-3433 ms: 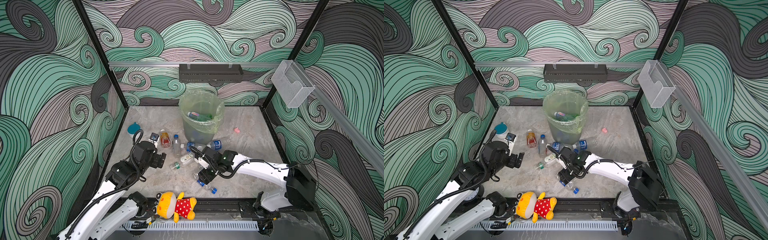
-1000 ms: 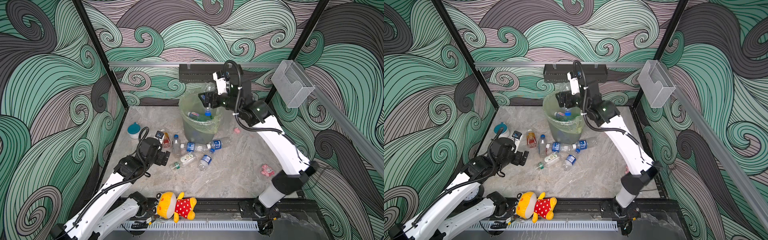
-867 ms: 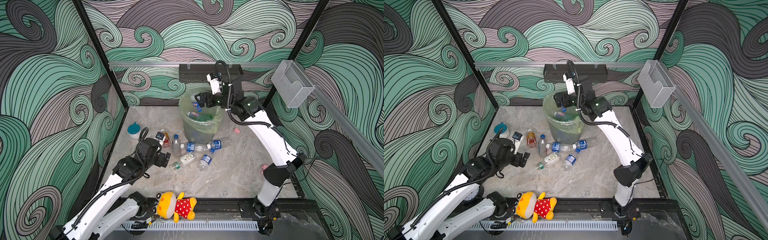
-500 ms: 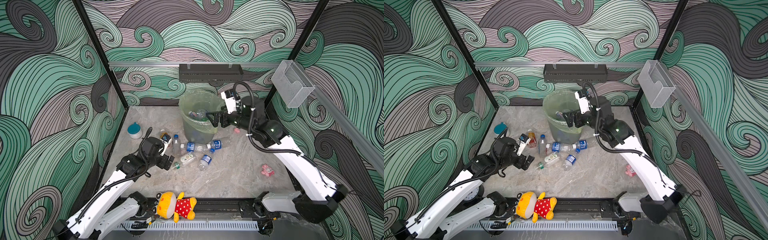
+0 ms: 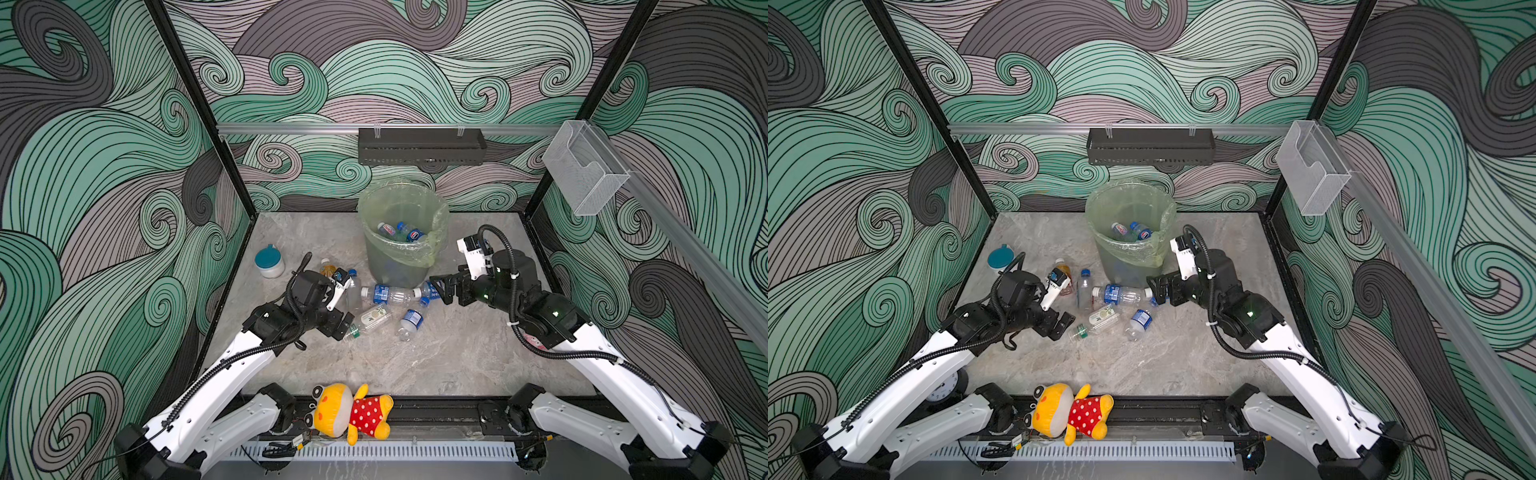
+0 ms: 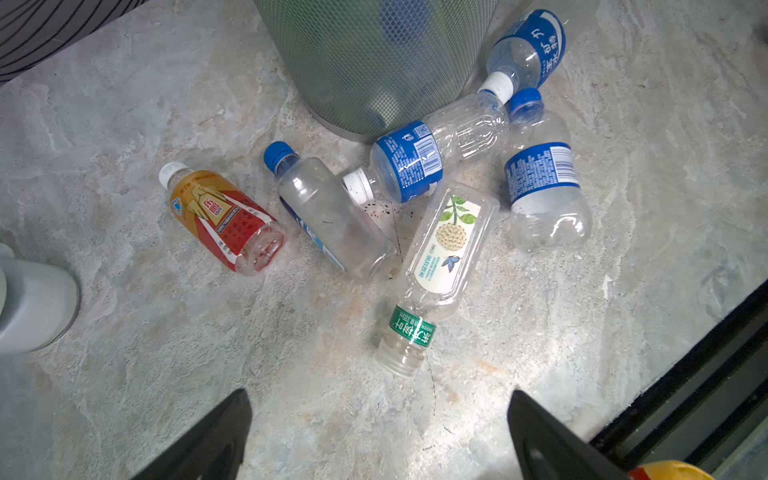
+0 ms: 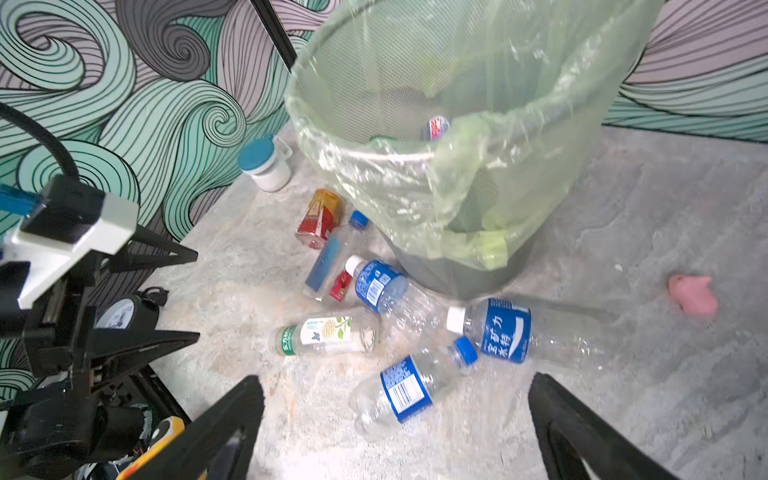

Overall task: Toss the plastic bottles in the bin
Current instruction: 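Withdraw the right gripper while the left gripper reaches toward the green-label bottle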

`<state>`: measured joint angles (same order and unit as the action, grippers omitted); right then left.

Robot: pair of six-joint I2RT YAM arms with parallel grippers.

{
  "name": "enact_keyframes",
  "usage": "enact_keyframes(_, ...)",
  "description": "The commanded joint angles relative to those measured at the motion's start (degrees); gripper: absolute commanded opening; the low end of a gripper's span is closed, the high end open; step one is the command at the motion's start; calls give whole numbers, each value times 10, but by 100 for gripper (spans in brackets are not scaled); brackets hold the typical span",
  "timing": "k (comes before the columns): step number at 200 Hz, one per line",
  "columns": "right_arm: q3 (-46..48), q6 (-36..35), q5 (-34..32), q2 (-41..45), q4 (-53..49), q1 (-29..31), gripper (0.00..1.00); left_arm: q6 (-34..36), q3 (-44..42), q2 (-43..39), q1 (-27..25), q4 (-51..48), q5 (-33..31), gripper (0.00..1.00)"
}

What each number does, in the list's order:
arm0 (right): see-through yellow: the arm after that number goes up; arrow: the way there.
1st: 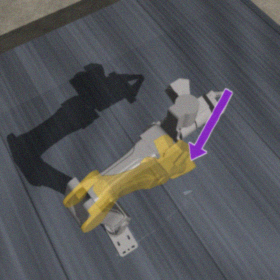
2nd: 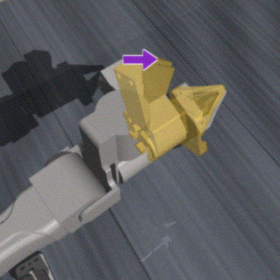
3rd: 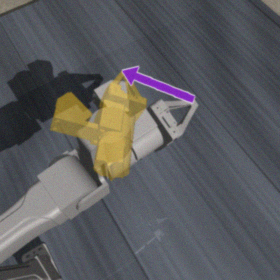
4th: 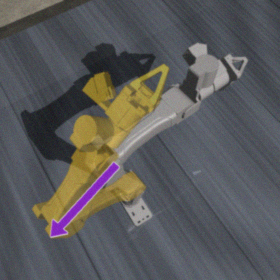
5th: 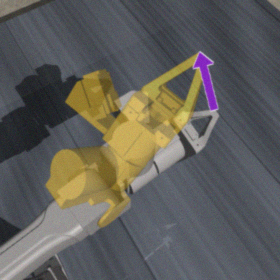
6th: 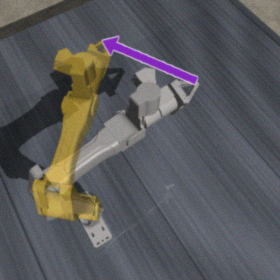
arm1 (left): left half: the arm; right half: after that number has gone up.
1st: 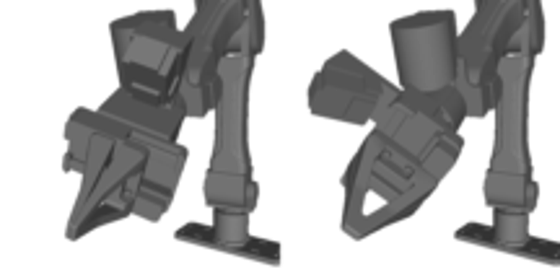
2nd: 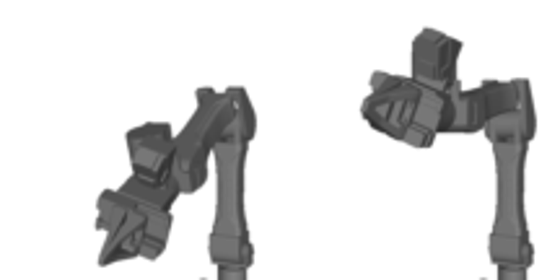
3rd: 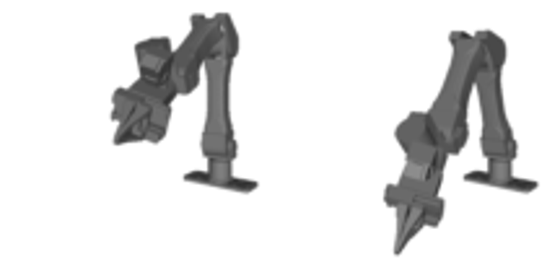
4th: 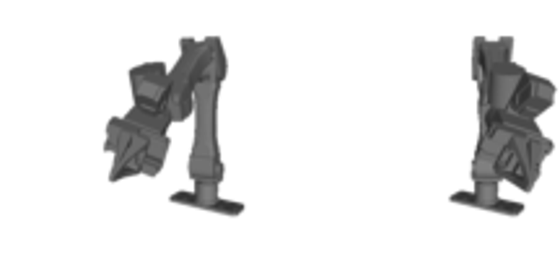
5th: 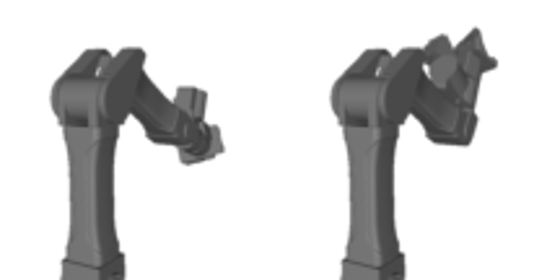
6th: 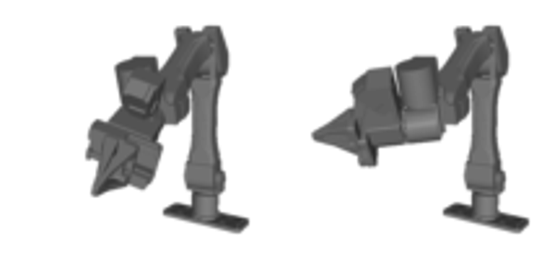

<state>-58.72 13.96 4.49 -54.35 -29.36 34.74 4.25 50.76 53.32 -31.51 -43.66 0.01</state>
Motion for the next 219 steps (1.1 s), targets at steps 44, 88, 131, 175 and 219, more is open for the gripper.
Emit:
enact_keyframes(44,95,37,-41,80,-12,-1,100,26,39,40,3,1,33,98)
enact_keyframes(88,123,39,-57,98,-10,-2,100,42,59,81,2,-5,97,91)
enact_keyframes(131,141,42,-59,119,-12,-3,100,44,49,124,-1,41,125,85)
enact_keyframes(175,160,54,-69,154,-12,-3,100,42,53,173,-4,69,141,85)
enact_keyframes(219,175,67,-78,178,-19,-2,100,23,51,211,-15,98,133,84)
